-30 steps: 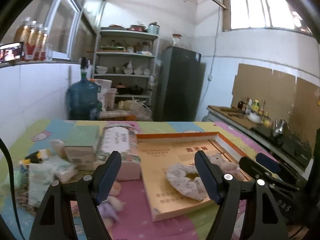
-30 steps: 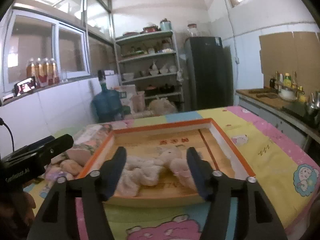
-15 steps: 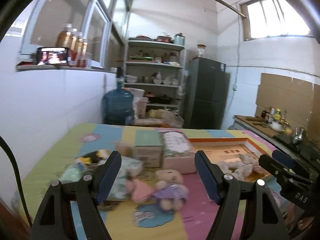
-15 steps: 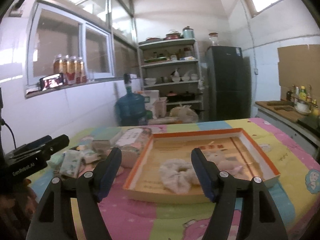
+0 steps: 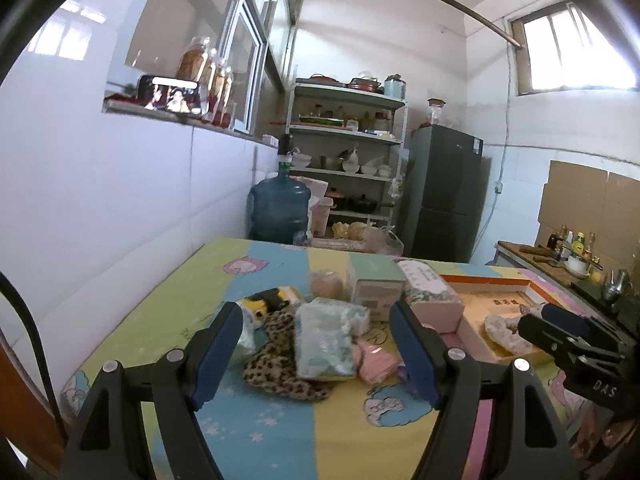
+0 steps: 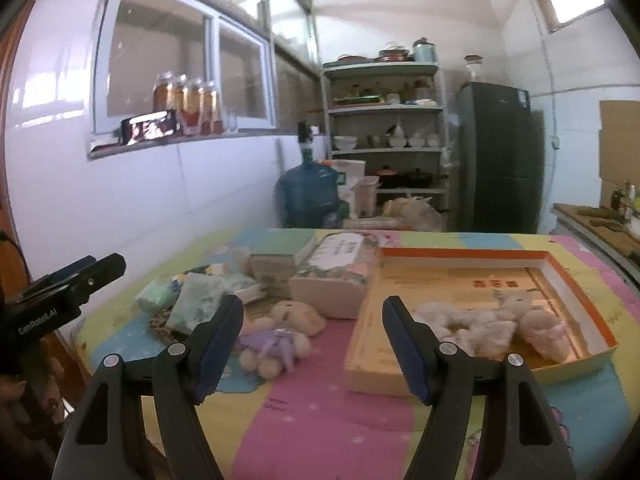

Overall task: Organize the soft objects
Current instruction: 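Withdraw both tools from the box lid back toward the pile, then grasp the green ball in plastic bag with the left tool while the right tool grasps a tissue pack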

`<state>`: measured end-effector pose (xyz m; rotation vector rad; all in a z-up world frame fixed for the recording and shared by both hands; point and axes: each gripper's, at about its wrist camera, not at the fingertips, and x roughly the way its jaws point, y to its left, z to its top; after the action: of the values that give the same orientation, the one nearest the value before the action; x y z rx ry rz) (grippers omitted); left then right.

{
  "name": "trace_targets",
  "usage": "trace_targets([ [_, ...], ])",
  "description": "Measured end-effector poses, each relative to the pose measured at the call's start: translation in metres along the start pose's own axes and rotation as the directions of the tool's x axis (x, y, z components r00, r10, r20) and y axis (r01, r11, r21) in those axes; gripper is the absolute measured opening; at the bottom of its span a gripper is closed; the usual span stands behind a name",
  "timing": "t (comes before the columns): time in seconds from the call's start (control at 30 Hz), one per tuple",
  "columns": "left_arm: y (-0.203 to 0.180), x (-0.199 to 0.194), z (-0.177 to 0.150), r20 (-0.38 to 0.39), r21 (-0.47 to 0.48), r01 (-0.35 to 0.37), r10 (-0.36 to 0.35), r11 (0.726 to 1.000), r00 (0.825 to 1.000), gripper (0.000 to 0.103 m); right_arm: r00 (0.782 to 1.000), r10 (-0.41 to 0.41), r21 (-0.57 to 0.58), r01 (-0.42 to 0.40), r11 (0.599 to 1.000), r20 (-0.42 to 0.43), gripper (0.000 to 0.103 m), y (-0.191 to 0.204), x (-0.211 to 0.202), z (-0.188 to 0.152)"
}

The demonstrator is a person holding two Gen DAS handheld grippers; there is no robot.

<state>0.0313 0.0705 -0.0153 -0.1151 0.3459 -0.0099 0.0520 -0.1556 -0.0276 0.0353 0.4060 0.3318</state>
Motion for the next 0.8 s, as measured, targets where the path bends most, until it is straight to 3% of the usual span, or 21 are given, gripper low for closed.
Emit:
trace_targets([
  [0.27, 0.028, 0.004, -0.014, -0.024, -0.037, -0.037, 0.036, 0.999, 0.999, 0.075, 0.993, 0.106, -0.007, -0.106, 0.994, -0.046, 0.074, 0.027, 0.03, -0.003],
  [0.47, 0.052, 0.006, -0.021, -0.037, -0.071, -0.064, 0.061, 0.995, 0.997, 0.075, 0.963, 0.228, 0.02, -0.227, 0.974, -0.144, 0.074, 0.064, 0.076, -0.008],
  [0.63, 0.072, 0.009, -0.026, -0.046, -0.093, -0.089, 0.085, 0.992, 0.995, 0.075, 0.95, 0.241, 0.072, -0.231, 0.97, -0.2, 0.074, 0.085, 0.116, -0.005],
  [0.8, 0.087, 0.01, -0.03, -0.042, -0.097, -0.104, 0.101, 0.99, 0.994, 0.075, 0.952, 0.212, 0.1, -0.194, 0.976, -0.223, 0.074, 0.098, 0.144, -0.005],
])
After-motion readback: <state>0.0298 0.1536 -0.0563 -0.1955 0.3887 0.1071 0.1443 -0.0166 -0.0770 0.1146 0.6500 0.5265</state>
